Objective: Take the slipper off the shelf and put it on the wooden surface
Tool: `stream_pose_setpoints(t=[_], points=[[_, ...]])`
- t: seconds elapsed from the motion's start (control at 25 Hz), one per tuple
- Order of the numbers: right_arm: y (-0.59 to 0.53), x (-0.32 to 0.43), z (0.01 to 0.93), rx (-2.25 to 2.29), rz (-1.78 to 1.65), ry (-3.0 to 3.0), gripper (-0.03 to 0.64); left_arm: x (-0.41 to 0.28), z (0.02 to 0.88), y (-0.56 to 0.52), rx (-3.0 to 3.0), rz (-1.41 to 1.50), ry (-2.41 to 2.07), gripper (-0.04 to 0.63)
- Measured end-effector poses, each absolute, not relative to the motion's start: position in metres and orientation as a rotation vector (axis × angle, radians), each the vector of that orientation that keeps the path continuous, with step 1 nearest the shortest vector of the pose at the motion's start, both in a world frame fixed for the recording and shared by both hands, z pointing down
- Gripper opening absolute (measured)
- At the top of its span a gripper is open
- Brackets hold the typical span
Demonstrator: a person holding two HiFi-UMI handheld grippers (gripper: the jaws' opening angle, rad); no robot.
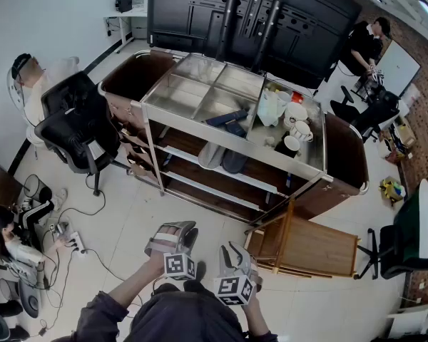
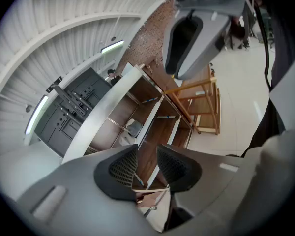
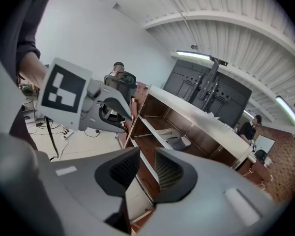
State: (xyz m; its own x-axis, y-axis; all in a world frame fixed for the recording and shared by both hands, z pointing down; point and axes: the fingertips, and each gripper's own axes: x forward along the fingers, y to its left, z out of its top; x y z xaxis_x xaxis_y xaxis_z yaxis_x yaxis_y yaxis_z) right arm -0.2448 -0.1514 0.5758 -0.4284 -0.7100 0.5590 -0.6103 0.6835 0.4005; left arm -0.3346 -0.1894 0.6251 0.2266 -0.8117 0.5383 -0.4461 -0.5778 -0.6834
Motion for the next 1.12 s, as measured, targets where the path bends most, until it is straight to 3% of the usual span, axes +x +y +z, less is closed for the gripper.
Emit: stream_pose_setpoints(t=[0.24, 0.52, 0.64, 0.88, 0.96, 1.04, 1.12], points=[[-0.246, -0.218, 0.568, 1.022, -0.231, -2.132, 0.085, -0.345, 0.638, -0.328, -2.045, -1.318, 1.191, 0.138], [-0.301, -0.194, 0.567, 1.082, -0.174, -2.034, 0.077, -0.368, 0.713, -0.448, -1.922, -1.418, 1.062, 0.143], [-0.335, -0.199, 0.571, 1.069, -0.175, -1.984, 0.077, -0.375, 0.747, -0.483, -1.849, -1.511, 0.981, 0.235], [-0.384, -0.226, 0.563, 1.062, -0.184, -1.946, 0.077, -0.362, 0.769, -0.525, -1.868, -1.464, 0.958, 0.300], [-0.387, -0.232, 0.563, 1.068, -0.177, -1.946, 0.077, -0.360, 0.777, -0.535, -1.863, -1.463, 0.957, 0.281], [-0.387, -0.234, 0.567, 1.070, -0.165, -1.945, 0.075, -0.363, 0.784, -0.545, -1.841, -1.469, 0.954, 0.175], [-0.385, -0.234, 0.571, 1.071, -0.144, -1.939, 0.075, -0.364, 0.783, -0.547, -1.871, -1.452, 0.960, 0.151]])
